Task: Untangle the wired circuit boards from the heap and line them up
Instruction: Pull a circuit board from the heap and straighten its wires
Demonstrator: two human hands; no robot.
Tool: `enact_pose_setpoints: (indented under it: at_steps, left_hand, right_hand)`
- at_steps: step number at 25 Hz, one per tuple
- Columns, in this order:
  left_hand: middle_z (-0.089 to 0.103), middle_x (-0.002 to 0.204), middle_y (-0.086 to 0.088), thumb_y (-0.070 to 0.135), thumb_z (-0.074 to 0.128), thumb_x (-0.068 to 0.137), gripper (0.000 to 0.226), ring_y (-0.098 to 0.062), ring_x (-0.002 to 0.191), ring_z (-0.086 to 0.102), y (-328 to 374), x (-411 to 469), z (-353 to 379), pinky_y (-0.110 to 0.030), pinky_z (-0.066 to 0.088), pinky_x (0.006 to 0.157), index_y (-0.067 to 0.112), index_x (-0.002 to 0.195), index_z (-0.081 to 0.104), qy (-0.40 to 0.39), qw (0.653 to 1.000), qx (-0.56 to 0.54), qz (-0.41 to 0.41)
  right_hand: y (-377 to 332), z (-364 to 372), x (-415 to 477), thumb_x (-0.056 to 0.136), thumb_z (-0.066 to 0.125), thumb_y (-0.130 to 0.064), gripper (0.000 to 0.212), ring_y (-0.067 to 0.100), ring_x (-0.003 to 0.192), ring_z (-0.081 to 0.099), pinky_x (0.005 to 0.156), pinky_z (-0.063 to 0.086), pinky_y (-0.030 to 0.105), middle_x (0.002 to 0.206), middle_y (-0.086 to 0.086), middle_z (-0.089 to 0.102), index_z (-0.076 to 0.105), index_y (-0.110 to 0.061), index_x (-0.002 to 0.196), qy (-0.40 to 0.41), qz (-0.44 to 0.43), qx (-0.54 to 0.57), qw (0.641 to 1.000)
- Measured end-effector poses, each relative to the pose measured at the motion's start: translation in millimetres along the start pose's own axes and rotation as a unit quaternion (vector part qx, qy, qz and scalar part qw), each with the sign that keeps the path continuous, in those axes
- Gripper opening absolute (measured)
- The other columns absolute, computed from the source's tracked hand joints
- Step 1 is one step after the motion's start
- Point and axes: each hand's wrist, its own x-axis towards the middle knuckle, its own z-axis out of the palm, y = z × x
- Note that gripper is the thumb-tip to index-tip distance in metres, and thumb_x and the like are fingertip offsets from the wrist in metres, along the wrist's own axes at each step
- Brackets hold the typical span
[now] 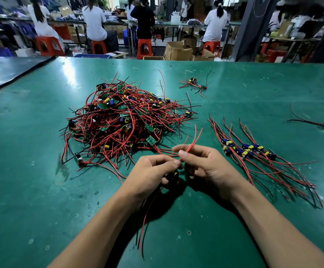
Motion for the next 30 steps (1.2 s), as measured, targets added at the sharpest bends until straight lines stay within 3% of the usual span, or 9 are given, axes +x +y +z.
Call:
enact_pose_setpoints:
  at_steps: [2,5,8,15,20,24,25,27,30]
  left_hand:
    - [0.062,0.067,-0.003,0.009,0.066,0.089,0.015,-0.017,0.063,0.053,-0.8,0.3,-0.8,-0.015,0.041,0.05,0.011,0.077,0.074,0.001,1.0,0.005,0.008]
    - [0.061,0.066,-0.004,0.01,0.067,0.088,0.012,-0.022,0.064,0.054,-1.1,1.3,-1.8,-0.017,0.041,0.051,0.008,0.077,0.072,-0.002,1.0,0.009,0.008]
    - [0.059,0.062,-0.001,0.009,0.068,0.087,0.015,-0.018,0.061,0.051,-0.4,1.1,-0.7,-0.021,0.04,0.055,0.011,0.073,0.071,-0.013,0.999,0.029,0.014]
    - [0.059,0.057,0.001,0.008,0.067,0.087,0.016,-0.013,0.051,0.055,2.9,-2.6,1.3,-0.021,0.035,0.05,0.01,0.072,0.067,-0.053,0.998,0.03,0.007]
    - [0.06,0.057,0.003,0.008,0.066,0.088,0.018,-0.017,0.056,0.052,3.9,-2.5,1.8,-0.021,0.036,0.052,0.011,0.071,0.067,-0.053,0.998,0.036,0.008]
    - [0.061,0.059,0.004,0.008,0.067,0.088,0.016,-0.019,0.064,0.049,2.9,-2.5,0.3,-0.024,0.038,0.058,0.011,0.072,0.068,-0.052,0.998,0.034,0.008]
    - [0.062,0.06,0.003,0.008,0.067,0.088,0.016,-0.02,0.064,0.05,3.1,-2.4,-0.3,-0.025,0.038,0.059,0.011,0.072,0.069,-0.051,0.998,0.032,0.007]
    - [0.062,0.061,0.001,0.008,0.066,0.088,0.017,-0.019,0.06,0.055,3.2,-2.5,-1.1,-0.025,0.037,0.057,0.011,0.072,0.069,-0.05,0.998,0.027,0.006]
    - [0.058,0.064,-0.006,0.007,0.065,0.089,0.015,-0.015,0.052,0.058,2.2,-2.0,0.4,-0.022,0.034,0.053,0.008,0.074,0.069,-0.04,0.999,0.011,0.001]
  right_hand:
    - [2.9,3.9,-1.2,0.079,0.081,-0.035,0.033,0.014,0.06,0.044,0.05,0.033,0.023,0.08,0.013,0.057,0.076,-0.015,0.105,-0.005,0.006,-0.056,0.998]
    - [2.4,3.0,2.1,0.077,0.079,-0.041,0.034,0.01,0.043,0.041,0.042,0.031,0.019,0.057,0.004,0.052,0.077,-0.016,0.099,0.086,-0.025,-0.085,0.992]
    - [2.5,-4.2,6.1,0.084,0.078,-0.036,0.019,0.011,0.036,0.035,0.041,0.027,0.018,0.047,0.001,0.045,0.077,-0.019,0.092,0.169,-0.081,-0.105,0.977]
    - [2.1,-15.2,14.0,0.085,0.079,-0.028,0.009,0.007,0.039,0.038,0.04,0.028,0.014,0.048,-0.013,0.051,0.075,-0.028,0.076,0.312,-0.175,-0.112,0.927]
    - [3.7,-16.5,16.9,0.084,0.08,-0.025,0.012,0.002,0.065,0.058,0.068,0.045,0.021,0.074,-0.011,0.069,0.071,-0.027,0.075,0.391,-0.265,-0.22,0.853]
    - [3.7,-16.3,11.5,0.087,0.075,-0.028,0.012,0.002,0.07,0.057,0.068,0.043,0.017,0.077,-0.006,0.063,0.069,-0.02,0.079,0.405,-0.363,-0.365,0.756]
    - [2.9,-17.7,11.1,0.088,0.074,-0.028,0.014,0.006,0.067,0.056,0.066,0.043,0.021,0.075,-0.005,0.063,0.068,-0.021,0.078,0.399,-0.357,-0.362,0.763]
    - [-1.1,-19.2,11.5,0.092,0.071,-0.03,0.02,0.016,0.053,0.052,0.053,0.04,0.028,0.064,-0.004,0.059,0.065,-0.022,0.075,0.383,-0.288,-0.277,0.833]
    - [-7.0,-14.8,11.6,0.096,0.066,-0.026,0.025,0.011,0.037,0.038,0.04,0.027,0.021,0.056,-0.004,0.047,0.065,-0.013,0.075,0.333,-0.168,-0.056,0.926]
